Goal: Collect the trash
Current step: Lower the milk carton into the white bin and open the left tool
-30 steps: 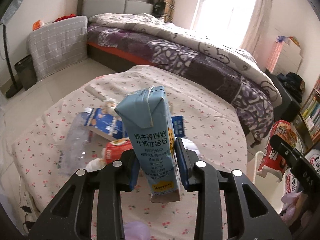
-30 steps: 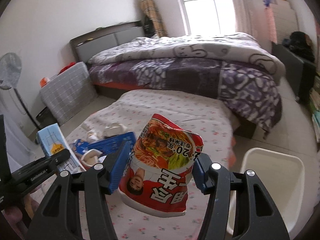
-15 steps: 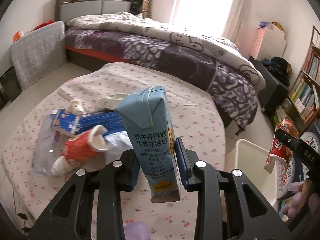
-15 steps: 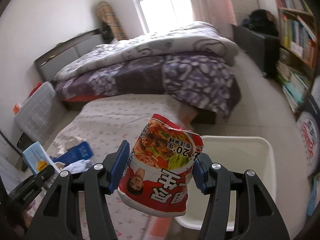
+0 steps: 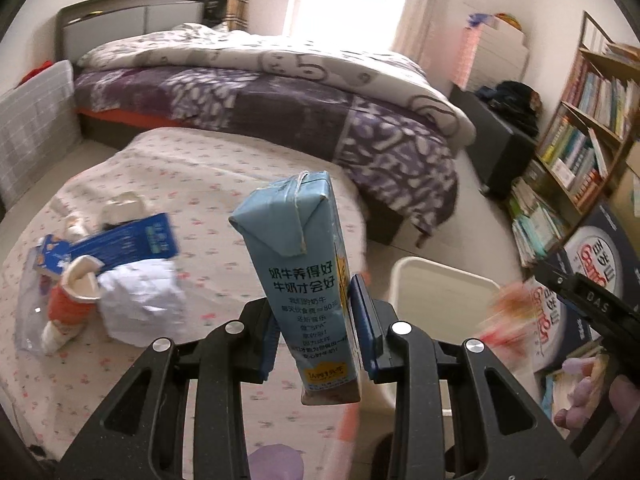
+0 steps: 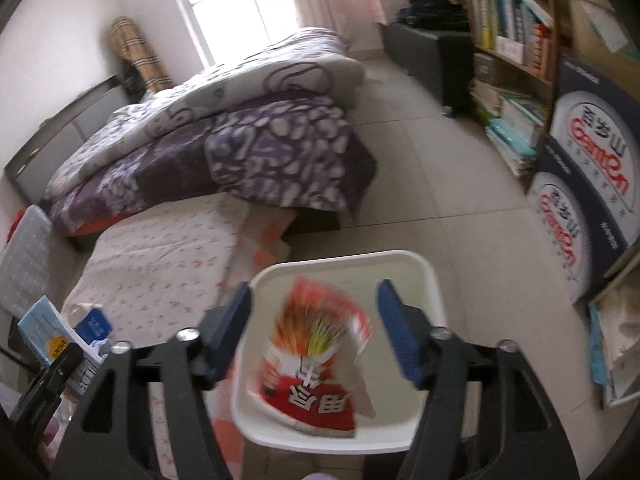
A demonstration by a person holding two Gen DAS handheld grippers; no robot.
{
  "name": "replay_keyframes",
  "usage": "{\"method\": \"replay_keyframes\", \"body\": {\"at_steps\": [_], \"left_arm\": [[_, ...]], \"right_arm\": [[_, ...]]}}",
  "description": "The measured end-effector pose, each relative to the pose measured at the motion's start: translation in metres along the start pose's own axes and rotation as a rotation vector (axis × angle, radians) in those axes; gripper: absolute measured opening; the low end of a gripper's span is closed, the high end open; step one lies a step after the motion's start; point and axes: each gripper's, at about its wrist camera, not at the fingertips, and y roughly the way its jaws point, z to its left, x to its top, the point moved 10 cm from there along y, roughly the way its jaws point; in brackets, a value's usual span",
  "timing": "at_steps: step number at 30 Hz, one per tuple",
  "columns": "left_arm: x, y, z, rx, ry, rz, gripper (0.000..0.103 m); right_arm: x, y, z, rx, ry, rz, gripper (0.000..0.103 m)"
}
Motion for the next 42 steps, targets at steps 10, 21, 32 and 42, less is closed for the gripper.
{"method": "replay_keyframes", "body": {"at_steps": [10,21,32,42], "left_arm": [[-0.014,0.023,-0.076,-0.061,0.091,0.056,0.031],[-0.015,0.036,-0.151,-0.145,0.147,0.096,0.031],[-0.008,0.032,-0.182,-0.192,0.191,0.105,0.054],[0.003,0.023,-0.148,-0.124,0.236,0.064,0.059]], "right_arm": [[0.017,-0.005,-0.05,-0.027,0.117,-0.012,0.082],[0.047,-0.029,-0.083,-0.045,0.199,-0.107,0.085],[0.063,-0.042,-0.099,-0.091,0.212,-0.166,0.085],[0.062,-0.041,-0.071,-0.1,0.147,-0.185,0.088]]}}
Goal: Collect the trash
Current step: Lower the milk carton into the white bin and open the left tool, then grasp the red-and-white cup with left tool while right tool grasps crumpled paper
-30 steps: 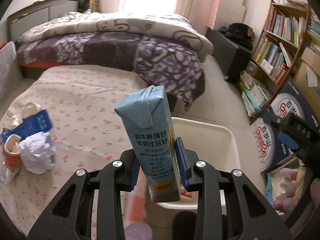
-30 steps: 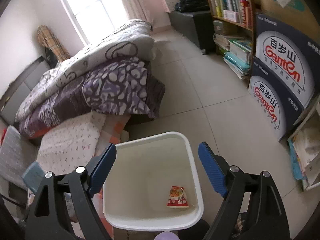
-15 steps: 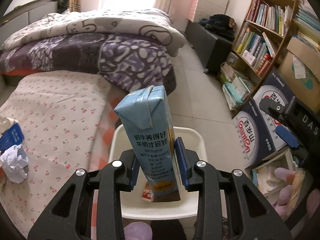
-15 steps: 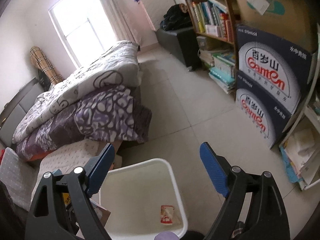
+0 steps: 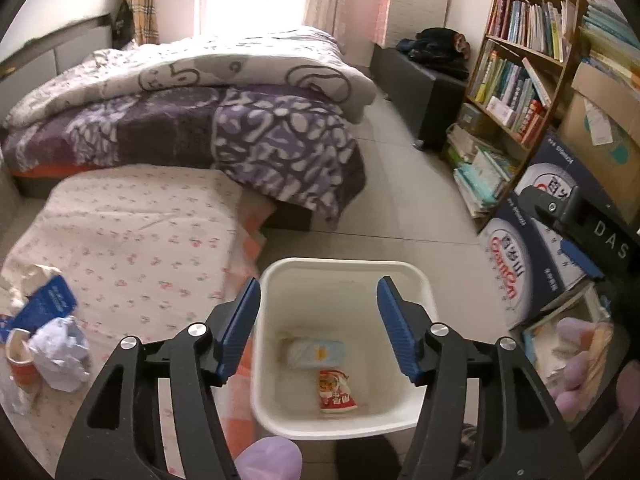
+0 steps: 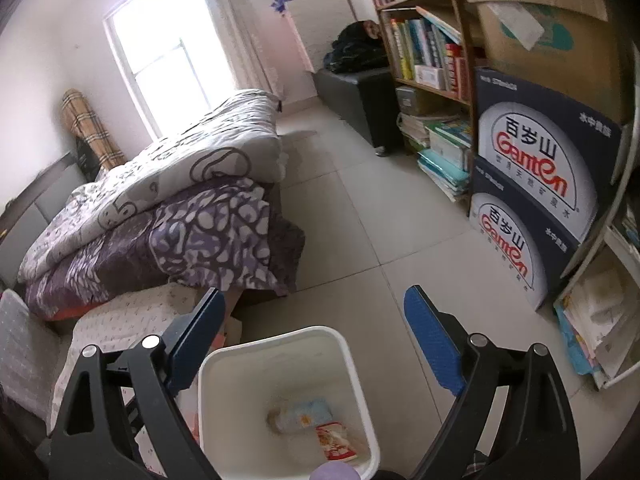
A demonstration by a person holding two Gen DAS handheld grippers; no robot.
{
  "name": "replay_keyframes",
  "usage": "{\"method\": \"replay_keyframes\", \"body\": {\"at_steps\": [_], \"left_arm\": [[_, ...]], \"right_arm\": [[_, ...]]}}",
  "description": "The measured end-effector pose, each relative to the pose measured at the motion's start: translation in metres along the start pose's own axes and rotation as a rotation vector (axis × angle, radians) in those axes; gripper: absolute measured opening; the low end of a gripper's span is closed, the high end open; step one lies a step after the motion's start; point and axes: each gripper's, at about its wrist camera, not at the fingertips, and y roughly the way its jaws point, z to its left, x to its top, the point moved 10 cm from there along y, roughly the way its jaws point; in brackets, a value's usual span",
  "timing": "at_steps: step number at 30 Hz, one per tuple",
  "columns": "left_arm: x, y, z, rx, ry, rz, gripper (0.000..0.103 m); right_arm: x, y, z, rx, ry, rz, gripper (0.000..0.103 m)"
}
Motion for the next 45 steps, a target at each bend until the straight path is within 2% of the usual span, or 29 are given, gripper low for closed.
{"method": "replay_keyframes", "body": {"at_steps": [9,14,19,24,29,36,40,44,45], "left_arm": [[-0.013,-0.011,0.063,0.094,-0.044,-0.015,0.071],[-0.023,-0.018,0.104,0.176,-0.082,-0.008,0.076],[-0.039,-0.025,0.152,0.245,-0.137,0.021,0.077],[-0.056,-0.035,0.198,0.344,-0.149,0.048,0.085],[-0.082,-0.041,0.243,0.43,-0.154,0.112,0.094],[-0.115,-0.06,0.304,0.567,-0.074,0.21,0.096],[-0.14,-0.059,0.337,0.63,0.018,0.316,0.096],[-0.152,-0.05,0.354,0.671,0.136,0.358,0.096],[-0.151,-0.045,0.357,0.701,0.194,0.363,0.096]], "right_arm": [[-0.023,0.002,0.056,0.019,-0.118,0.004,0.089],[-0.04,0.003,0.094,0.054,-0.179,0.023,0.089],[-0.059,0.005,0.129,0.091,-0.226,0.052,0.089],[-0.081,0.01,0.162,0.128,-0.269,0.095,0.089],[-0.102,0.012,0.195,0.16,-0.319,0.124,0.089],[-0.133,0.017,0.235,0.212,-0.367,0.194,0.089],[-0.15,0.02,0.252,0.224,-0.399,0.225,0.089],[-0.169,0.025,0.271,0.243,-0.436,0.264,0.089],[-0.173,0.027,0.274,0.247,-0.443,0.276,0.089]]}}
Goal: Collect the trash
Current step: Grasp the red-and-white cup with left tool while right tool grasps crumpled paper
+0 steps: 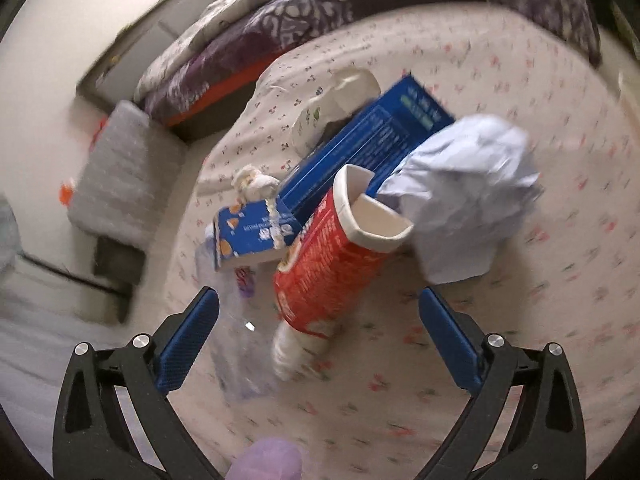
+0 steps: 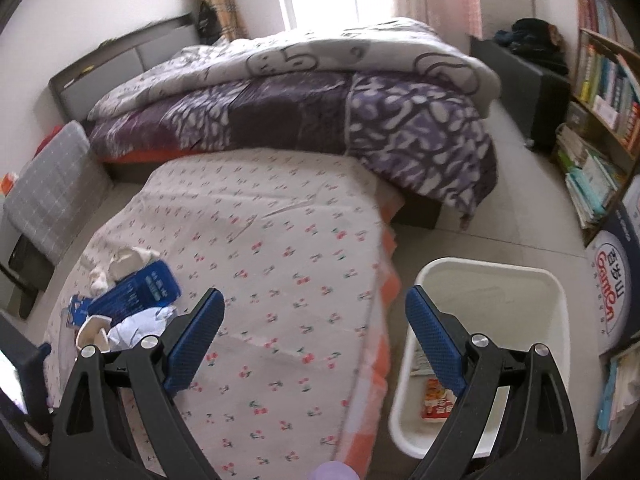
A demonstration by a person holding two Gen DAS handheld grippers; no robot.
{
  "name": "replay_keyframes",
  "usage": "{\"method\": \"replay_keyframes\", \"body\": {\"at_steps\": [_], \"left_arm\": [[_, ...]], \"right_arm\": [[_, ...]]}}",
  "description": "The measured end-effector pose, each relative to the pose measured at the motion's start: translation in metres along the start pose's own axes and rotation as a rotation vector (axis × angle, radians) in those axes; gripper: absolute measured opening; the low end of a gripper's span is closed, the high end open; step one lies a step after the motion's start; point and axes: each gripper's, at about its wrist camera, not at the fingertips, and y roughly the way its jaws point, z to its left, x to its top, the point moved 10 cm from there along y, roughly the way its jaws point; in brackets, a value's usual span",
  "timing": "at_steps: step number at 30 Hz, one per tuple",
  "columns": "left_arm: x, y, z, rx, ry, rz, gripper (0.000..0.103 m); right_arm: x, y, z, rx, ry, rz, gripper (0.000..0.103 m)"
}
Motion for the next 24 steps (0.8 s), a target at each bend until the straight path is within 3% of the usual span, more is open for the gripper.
{"method": "replay_keyframes", "body": {"at_steps": [6,9,11,13,16,20,24], "left_arm": [[0.017,0.01,-0.006,0.14,0.199,-0.114,0.094],[0.02,0.013,-0.008,0.08,0.186,-0.122,0.068],[0.02,0.015,-0.005,0.021,0.141,-0.111,0.045],[0.019,0.017,0.006,-0.024,0.069,-0.105,0.037],[0.016,0.014,0.027,-0.121,-0.071,-0.106,0.033],[0.009,0.009,0.062,-0.203,-0.25,-0.109,0.032],[0.002,0.002,0.085,-0.277,-0.389,-0.113,0.032]], "right_arm": [[-0.017,0.03,0.029,0.079,0.02,0.12,0.089],[-0.022,0.039,0.044,0.114,0.018,0.147,0.089],[-0.024,0.045,0.057,0.139,0.002,0.162,0.089],[-0.029,0.05,0.071,0.158,-0.029,0.179,0.089],[-0.037,0.057,0.088,0.183,-0.057,0.209,0.089],[-0.048,0.066,0.111,0.245,-0.037,0.263,0.089],[-0.055,0.069,0.137,0.282,-0.07,0.263,0.089]]}}
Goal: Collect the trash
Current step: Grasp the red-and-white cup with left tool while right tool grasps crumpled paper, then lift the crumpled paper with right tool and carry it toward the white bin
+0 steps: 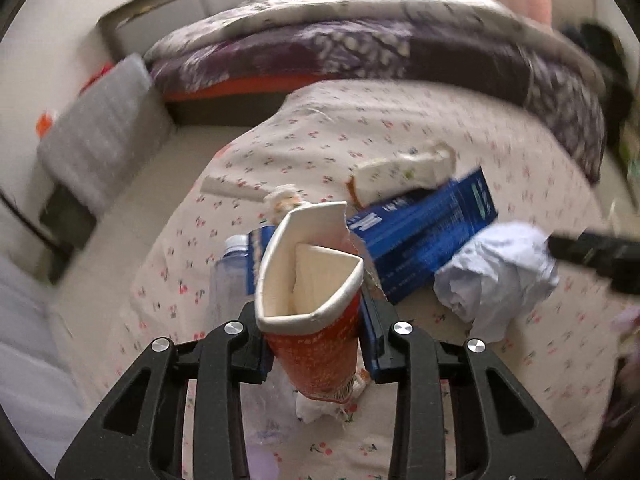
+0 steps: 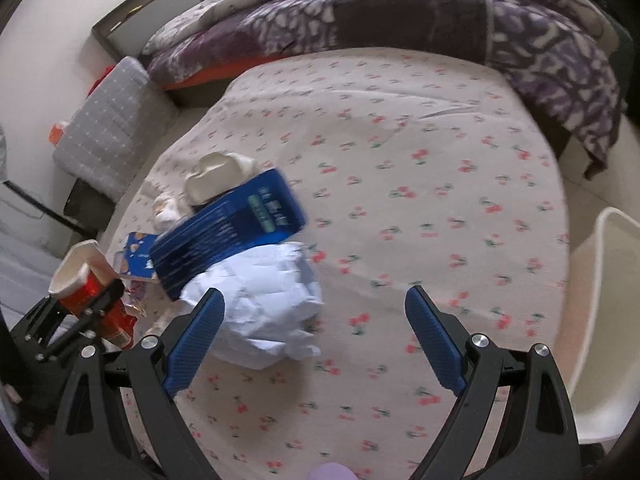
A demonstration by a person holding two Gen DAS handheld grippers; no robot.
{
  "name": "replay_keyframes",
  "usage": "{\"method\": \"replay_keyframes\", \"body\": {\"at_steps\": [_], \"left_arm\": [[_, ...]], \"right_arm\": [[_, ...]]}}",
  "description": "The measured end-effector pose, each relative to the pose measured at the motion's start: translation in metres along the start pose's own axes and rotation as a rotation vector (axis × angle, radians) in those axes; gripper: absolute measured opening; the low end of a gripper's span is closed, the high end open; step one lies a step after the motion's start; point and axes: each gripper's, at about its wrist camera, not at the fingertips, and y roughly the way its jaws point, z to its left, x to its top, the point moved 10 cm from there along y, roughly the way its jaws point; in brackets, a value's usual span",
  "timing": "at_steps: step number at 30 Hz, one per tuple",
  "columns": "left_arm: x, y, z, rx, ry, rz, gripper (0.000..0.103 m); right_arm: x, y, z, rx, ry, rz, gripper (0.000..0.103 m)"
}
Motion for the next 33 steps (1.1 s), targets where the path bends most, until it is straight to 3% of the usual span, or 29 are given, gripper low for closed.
{"method": "replay_keyframes", "body": {"at_steps": [9,19,20,22,24,33], "left_arm": [[0.005,-0.023,0.03,-0.11,-0.214,-0.034,0.032],[-0.006,-0.018,0.044,-0.125,-0.255,-0.014,0.032],[-0.008,-0.016,0.045,-0.122,-0.262,-0.01,0.032],[-0.012,-0.012,0.049,-0.114,-0.278,0.002,0.032],[-0.015,-0.01,0.05,-0.105,-0.293,0.009,0.032],[0.003,-0.034,0.057,-0.017,-0.303,-0.11,0.032]], "right_arm": [[-0.01,0.028,0.038,-0.026,-0.115,0.025,0.089],[-0.014,0.051,0.05,-0.038,-0.149,0.041,0.09],[-0.013,0.051,0.052,-0.039,-0.161,0.029,0.088],[-0.01,0.051,0.056,-0.052,-0.193,0.018,0.056],[-0.009,0.05,0.058,-0.033,-0.195,0.01,0.047],[0.021,-0.004,0.072,0.001,-0.222,-0.21,0.044]]}}
